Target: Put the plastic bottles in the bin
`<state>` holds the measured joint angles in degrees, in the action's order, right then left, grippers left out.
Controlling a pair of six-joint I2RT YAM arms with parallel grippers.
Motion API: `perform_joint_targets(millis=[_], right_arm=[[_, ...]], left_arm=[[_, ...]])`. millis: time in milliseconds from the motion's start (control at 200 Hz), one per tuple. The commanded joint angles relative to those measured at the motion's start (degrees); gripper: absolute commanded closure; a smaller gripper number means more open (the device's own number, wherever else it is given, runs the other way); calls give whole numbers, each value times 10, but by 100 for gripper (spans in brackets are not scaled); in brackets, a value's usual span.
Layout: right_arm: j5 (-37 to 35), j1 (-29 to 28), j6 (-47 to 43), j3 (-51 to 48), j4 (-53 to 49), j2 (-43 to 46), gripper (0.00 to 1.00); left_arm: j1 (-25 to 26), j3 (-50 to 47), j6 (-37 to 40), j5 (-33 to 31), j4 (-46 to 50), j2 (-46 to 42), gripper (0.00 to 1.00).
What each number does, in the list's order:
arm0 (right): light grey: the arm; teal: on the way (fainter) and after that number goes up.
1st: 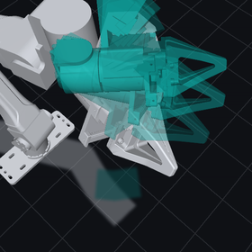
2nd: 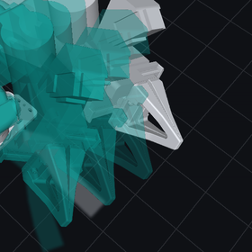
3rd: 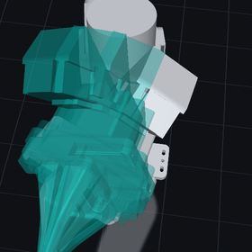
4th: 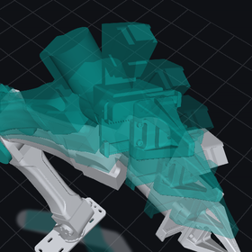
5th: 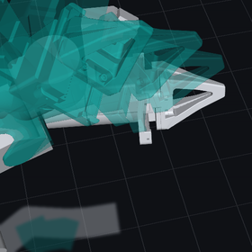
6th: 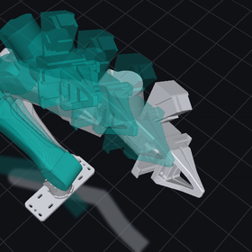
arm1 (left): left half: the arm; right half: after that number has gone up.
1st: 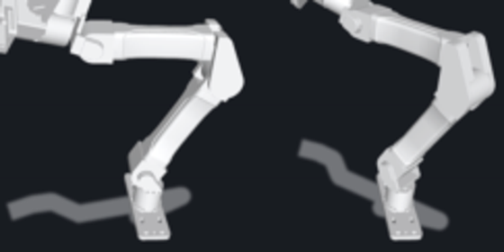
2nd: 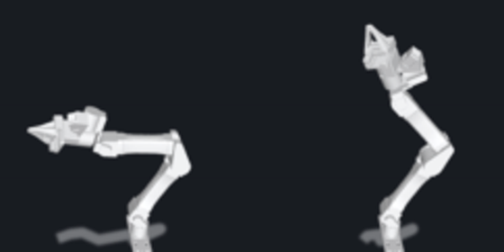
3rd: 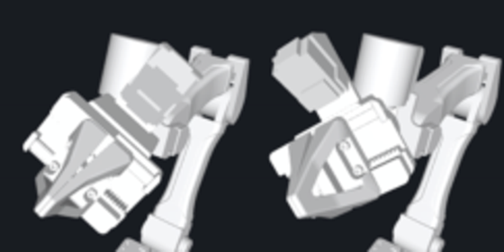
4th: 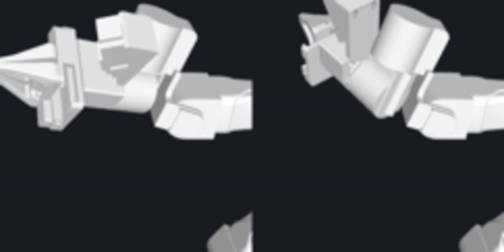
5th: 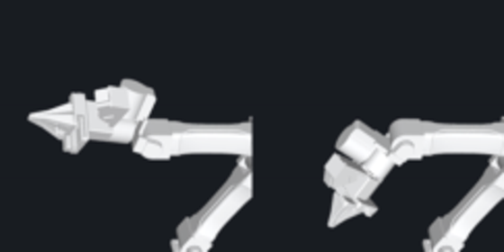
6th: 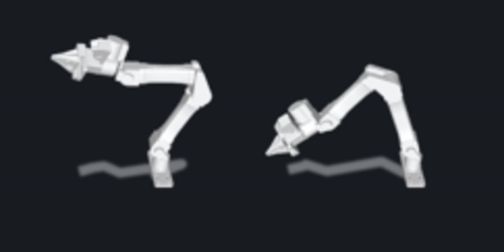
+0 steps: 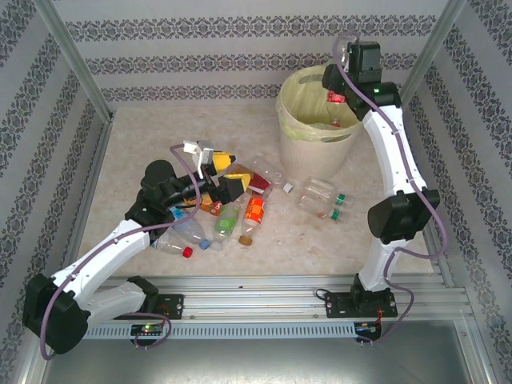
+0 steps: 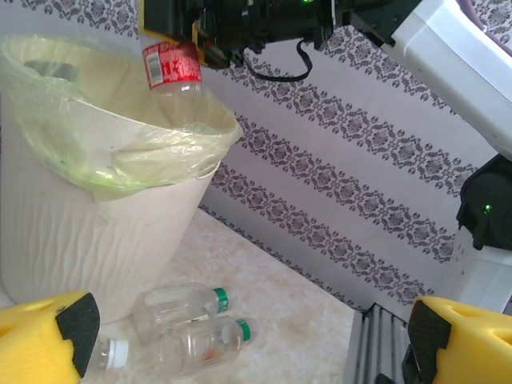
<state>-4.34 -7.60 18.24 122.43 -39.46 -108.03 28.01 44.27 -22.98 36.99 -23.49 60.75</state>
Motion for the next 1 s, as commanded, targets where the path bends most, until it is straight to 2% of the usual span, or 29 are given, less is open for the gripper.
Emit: perform_joint_targets(millis=[0, 130, 260, 395, 530, 994], right_arm=[[35, 0, 14, -15, -27, -10, 46], [45, 0, 22, -53, -27, -11, 42], [43, 0, 25, -80, -23, -6, 34], [42, 3, 24, -84, -25, 6, 26], [41, 5, 19, -81, -33, 24, 21], [71, 6, -22, -137, -34, 138, 20]], left_arm=[[-4, 4, 46, -10, 45, -1, 0], [-4, 8, 58, -6, 61, 5, 0], [-4, 12, 71, -7, 78, 7, 0], [-4, 13, 73, -8, 85, 9, 0], [-5, 13, 77, -1, 86, 9, 0], [-5, 13, 68, 22, 78, 15, 0]])
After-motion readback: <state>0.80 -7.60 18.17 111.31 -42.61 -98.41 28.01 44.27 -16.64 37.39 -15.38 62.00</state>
